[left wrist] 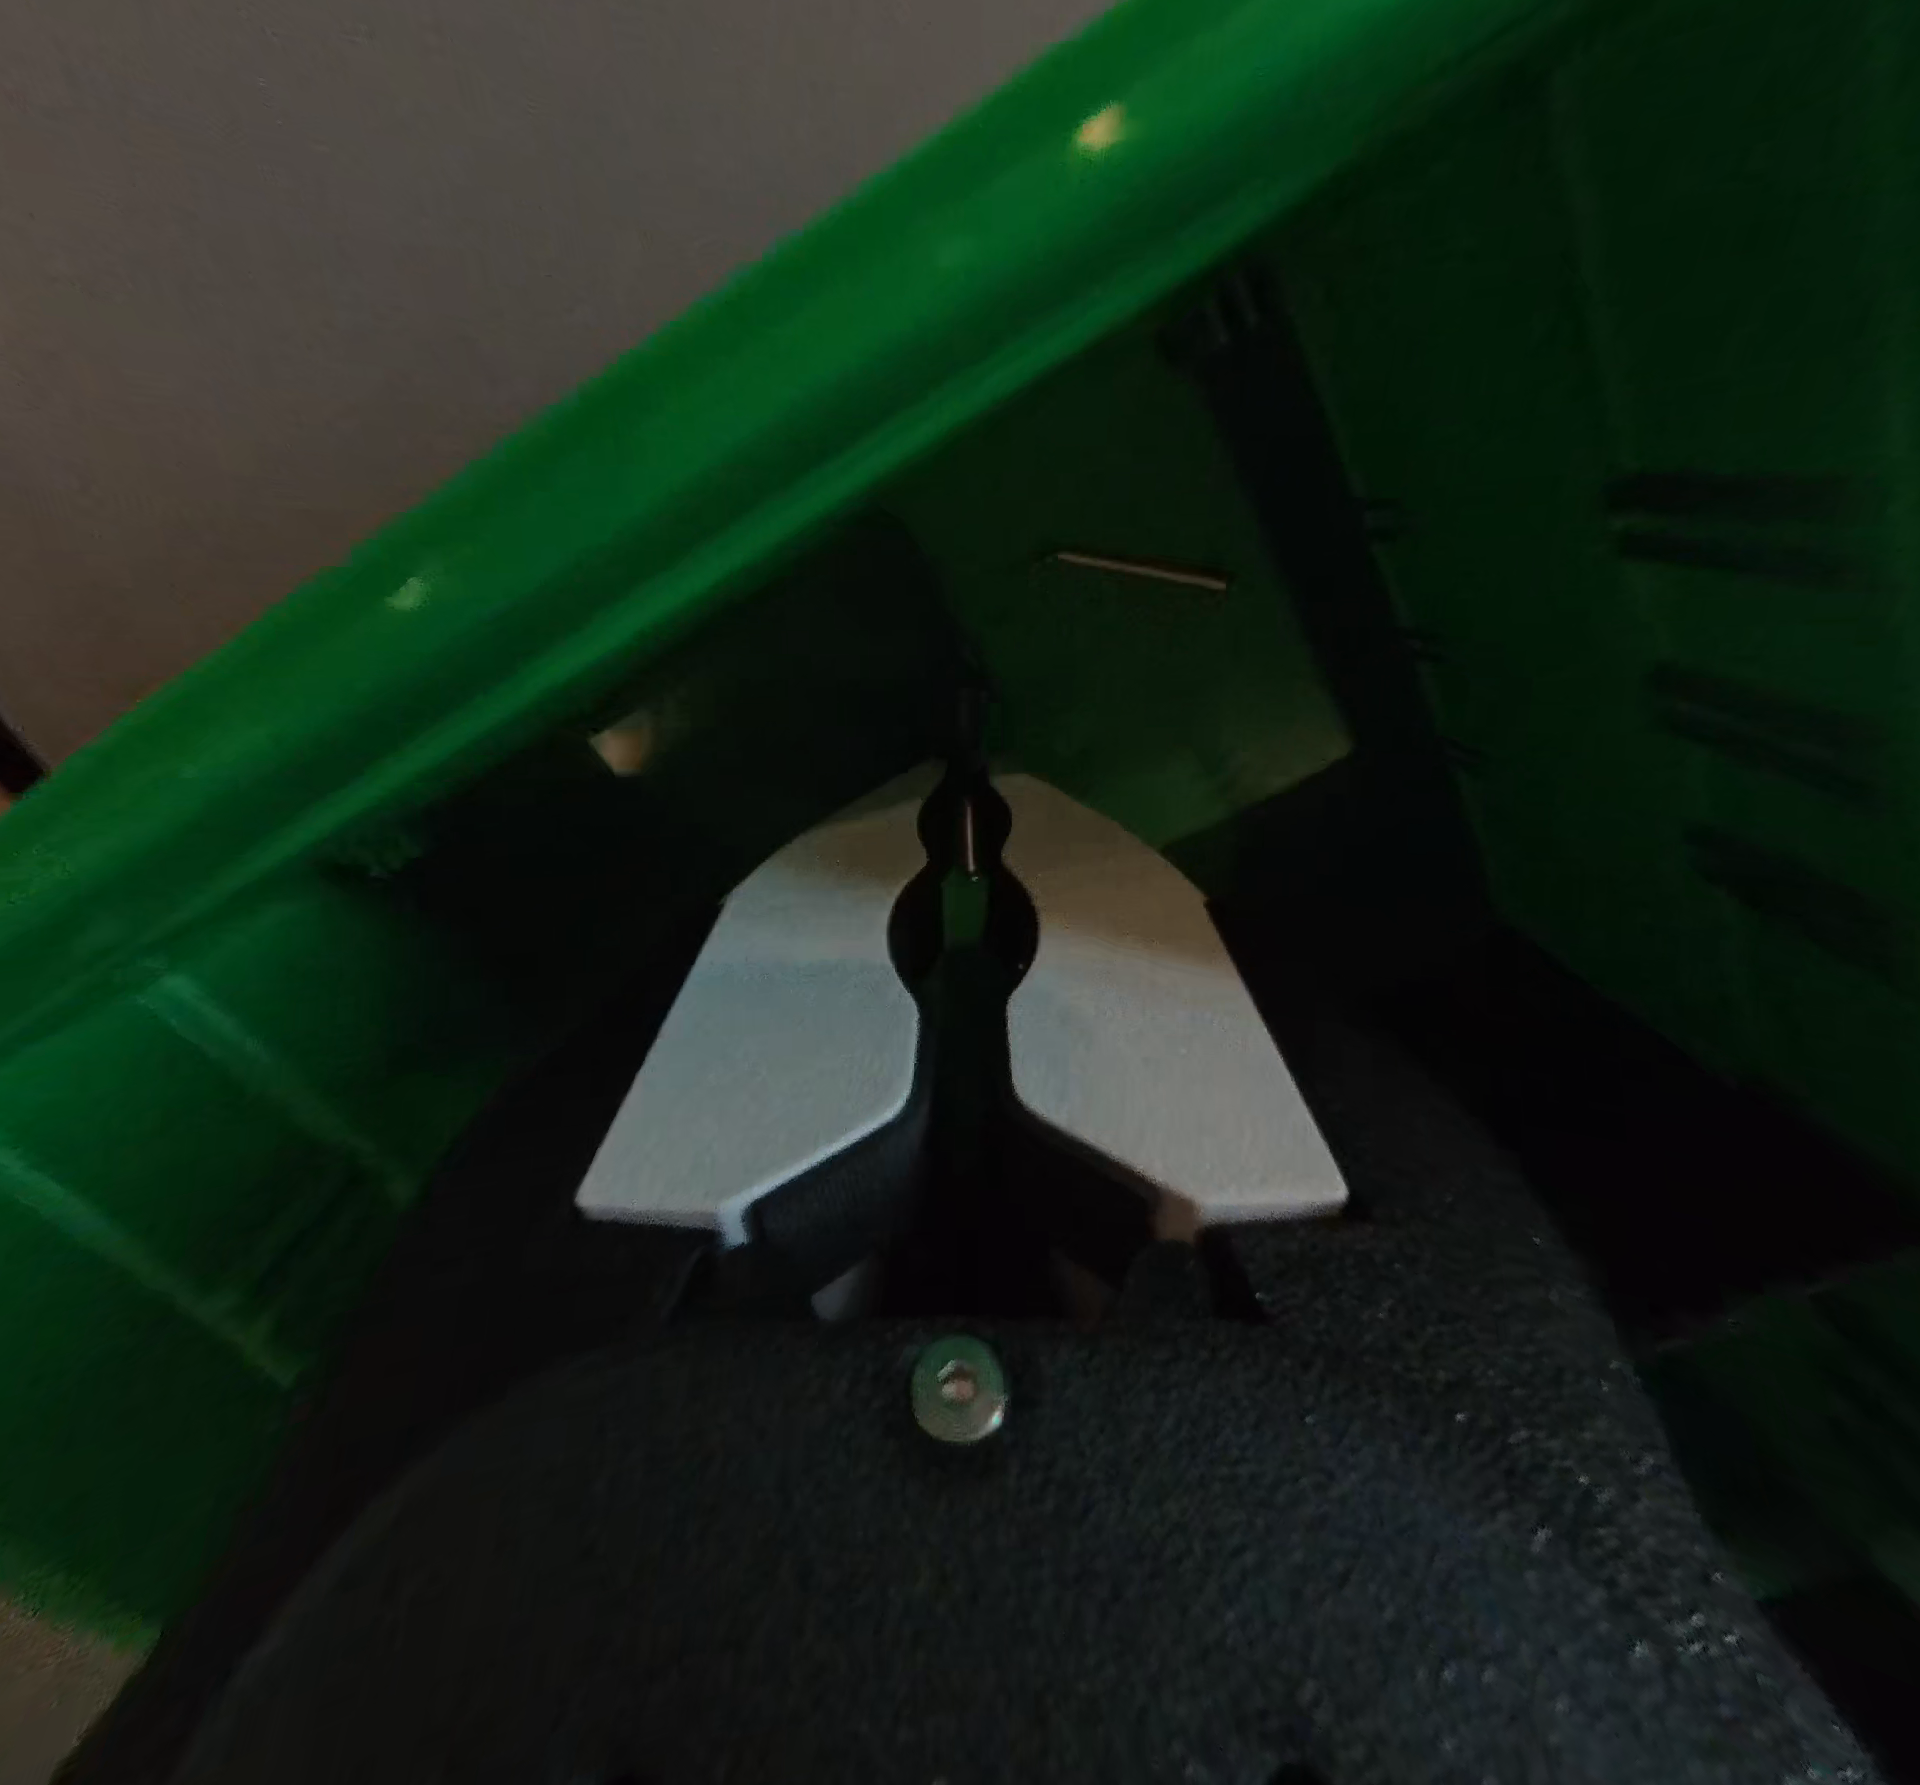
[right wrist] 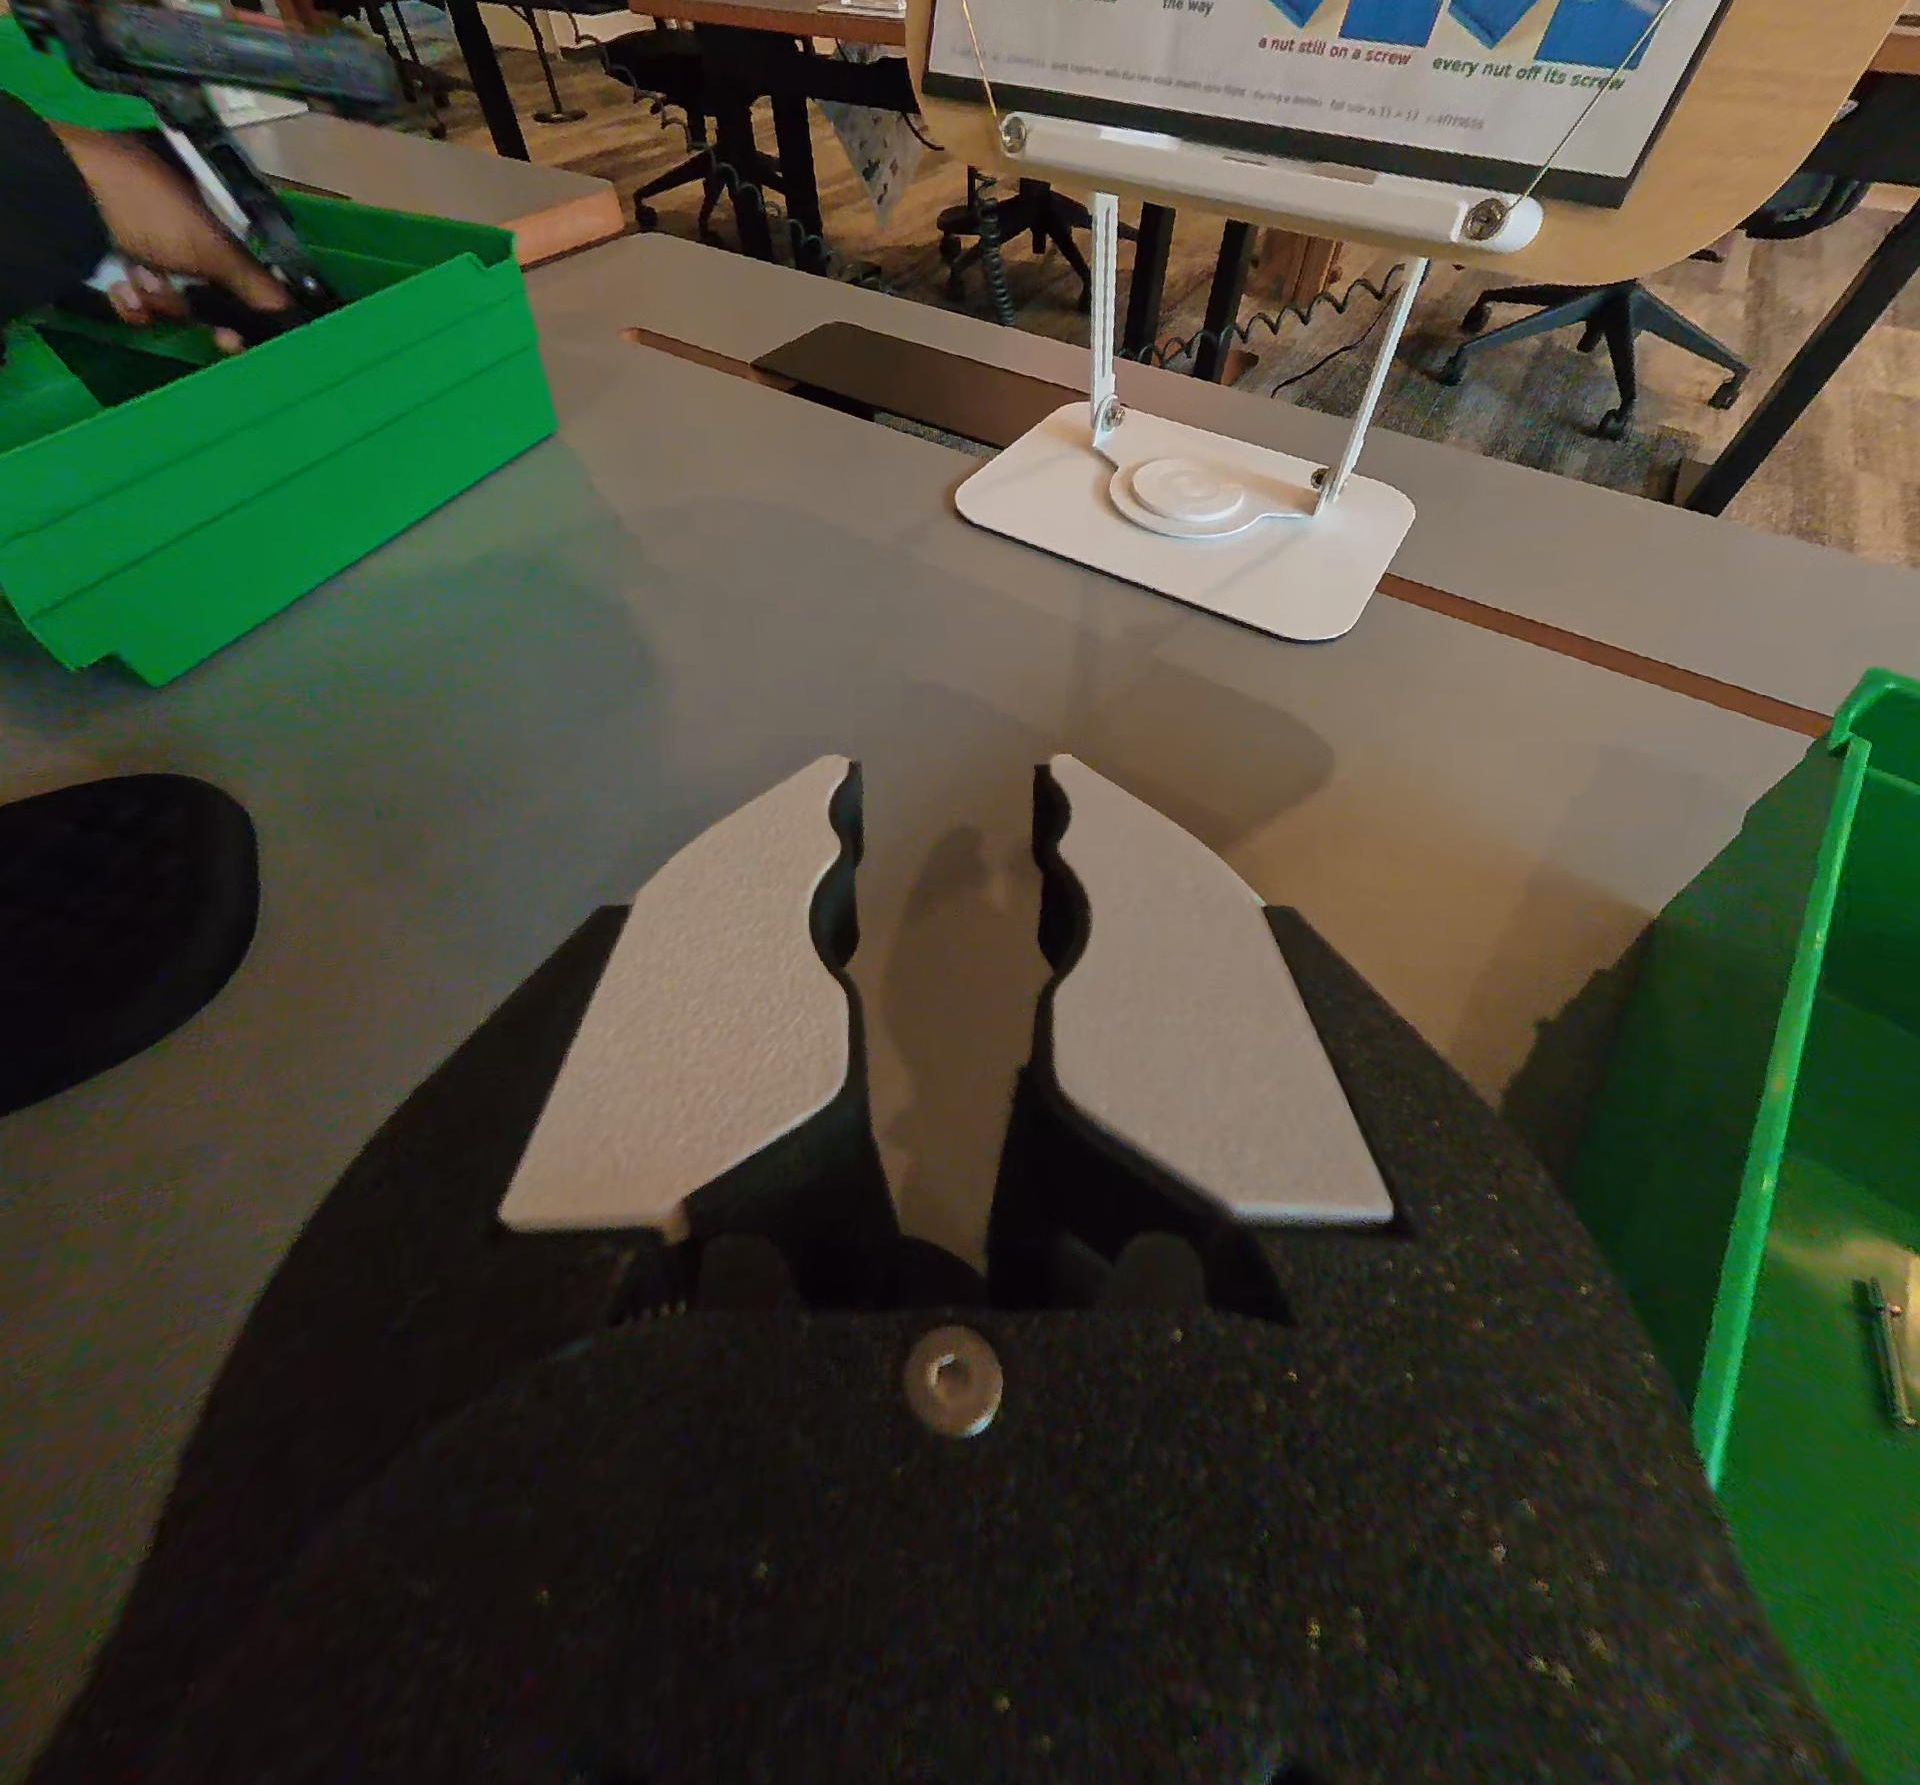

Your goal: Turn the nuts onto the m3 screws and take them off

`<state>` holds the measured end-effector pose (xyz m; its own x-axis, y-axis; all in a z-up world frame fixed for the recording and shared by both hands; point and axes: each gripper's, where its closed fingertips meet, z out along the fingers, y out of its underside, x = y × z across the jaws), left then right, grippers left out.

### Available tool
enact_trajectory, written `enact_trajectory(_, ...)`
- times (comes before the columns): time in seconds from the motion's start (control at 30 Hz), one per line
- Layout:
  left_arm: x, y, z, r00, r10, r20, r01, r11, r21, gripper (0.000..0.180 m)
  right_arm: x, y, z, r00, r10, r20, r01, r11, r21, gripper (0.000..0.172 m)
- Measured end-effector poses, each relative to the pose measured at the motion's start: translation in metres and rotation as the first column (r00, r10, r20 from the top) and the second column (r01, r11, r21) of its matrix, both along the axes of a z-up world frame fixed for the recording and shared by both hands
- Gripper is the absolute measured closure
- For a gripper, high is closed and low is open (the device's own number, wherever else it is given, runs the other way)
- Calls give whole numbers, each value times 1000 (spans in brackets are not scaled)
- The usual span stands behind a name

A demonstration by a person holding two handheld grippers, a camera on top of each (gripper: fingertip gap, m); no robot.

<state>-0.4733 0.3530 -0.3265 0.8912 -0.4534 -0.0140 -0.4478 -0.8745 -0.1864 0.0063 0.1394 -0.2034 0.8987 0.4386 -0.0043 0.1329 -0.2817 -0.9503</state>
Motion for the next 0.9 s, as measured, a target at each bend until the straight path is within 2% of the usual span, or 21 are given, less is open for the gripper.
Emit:
enact_trajectory(0.13, 8, 3, 48, 996, -22, 85, 8, 988, 153, 178, -3, -1, 1, 1000, 12, -11, -12, 1000, 1, 142)
enact_trajectory(0.23, 27, -6, 94, 981, -92, 171, 42, 960, 276, 179, -4, -1, 0, 1000, 16, 6, -16, 1000, 0, 142)
enact_trajectory(0.33, 61, -31, 133, 947, -216, 236, 117, 920, 373, 179, -6, -1, -2, 1000, 22, 10, -22, 1000, -4, 142)
enact_trajectory(0.47, 114, -82, 160, 892, -405, 198, 286, 848, 447, 179, -10, -1, -4, 999, 39, 8, -39, 999, -8, 143)
enact_trajectory(0.57, 163, -127, 161, 821, -550, 151, 431, 771, 468, 179, -13, 1, -9, 999, 50, 8, -50, 999, -15, 144)
enact_trajectory(0.63, 196, -156, 152, 768, -628, 125, 513, 720, 468, 179, -15, 3, -13, 998, 56, -3, -56, 998, -14, 144)
enact_trajectory(0.8, 263, -221, 104, 632, -770, 91, 681, 607, 409, 179, -26, 6, -27, 993, 108, -54, -110, 993, -35, 144)
enact_trajectory(0.9, 290, -245, 72, 582, -809, 82, 741, 569, 355, 179, -27, 7, -33, 988, 127, -89, -132, 990, -46, 145)
